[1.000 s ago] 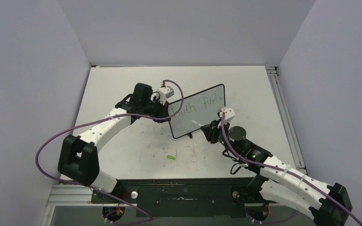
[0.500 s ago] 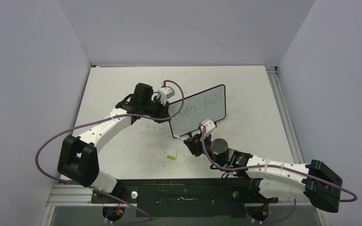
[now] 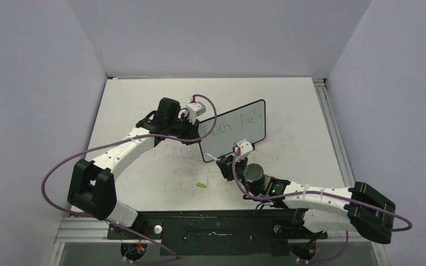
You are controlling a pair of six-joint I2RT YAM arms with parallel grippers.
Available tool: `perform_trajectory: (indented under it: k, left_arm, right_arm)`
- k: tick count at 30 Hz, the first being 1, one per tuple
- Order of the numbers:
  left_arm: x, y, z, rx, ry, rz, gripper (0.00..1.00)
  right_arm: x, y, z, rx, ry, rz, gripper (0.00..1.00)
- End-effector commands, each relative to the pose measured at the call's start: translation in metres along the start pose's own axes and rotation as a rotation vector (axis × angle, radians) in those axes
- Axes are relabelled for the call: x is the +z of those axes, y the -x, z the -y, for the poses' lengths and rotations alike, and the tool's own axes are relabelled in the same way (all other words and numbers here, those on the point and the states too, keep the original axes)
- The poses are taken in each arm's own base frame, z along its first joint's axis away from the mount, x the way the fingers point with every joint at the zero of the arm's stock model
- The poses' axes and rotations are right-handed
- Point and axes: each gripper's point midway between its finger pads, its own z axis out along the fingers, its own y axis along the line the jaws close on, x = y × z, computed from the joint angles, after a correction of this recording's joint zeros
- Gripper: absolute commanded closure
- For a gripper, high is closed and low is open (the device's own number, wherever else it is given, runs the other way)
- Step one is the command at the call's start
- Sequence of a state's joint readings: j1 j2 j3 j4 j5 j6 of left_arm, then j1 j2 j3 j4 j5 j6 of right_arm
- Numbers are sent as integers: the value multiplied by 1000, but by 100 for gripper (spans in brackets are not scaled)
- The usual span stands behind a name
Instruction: Write a sentence on the whiteboard
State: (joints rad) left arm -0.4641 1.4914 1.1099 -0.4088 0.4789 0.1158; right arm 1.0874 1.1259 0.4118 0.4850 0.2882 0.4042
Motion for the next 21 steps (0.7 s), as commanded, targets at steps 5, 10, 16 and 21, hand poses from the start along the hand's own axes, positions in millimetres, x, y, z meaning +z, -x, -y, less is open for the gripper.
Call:
perform_trajectory:
  k: [5,10,16,21]
  left_arm:
    - [-8,7,-6,64,51,5,100]
    - [-9,7,-6,66,50,6,100]
    - [-8,7,-6,65,49,4,100]
    - [-8,6,-6,64,49,1,100]
  right_arm:
    - [13,22,-5,13,-3,85,95]
    - [16,25,0,17,-18,95,95]
    - [20,30,5,18,-27,109,95]
    - [25,34,7,17,-26,117,95]
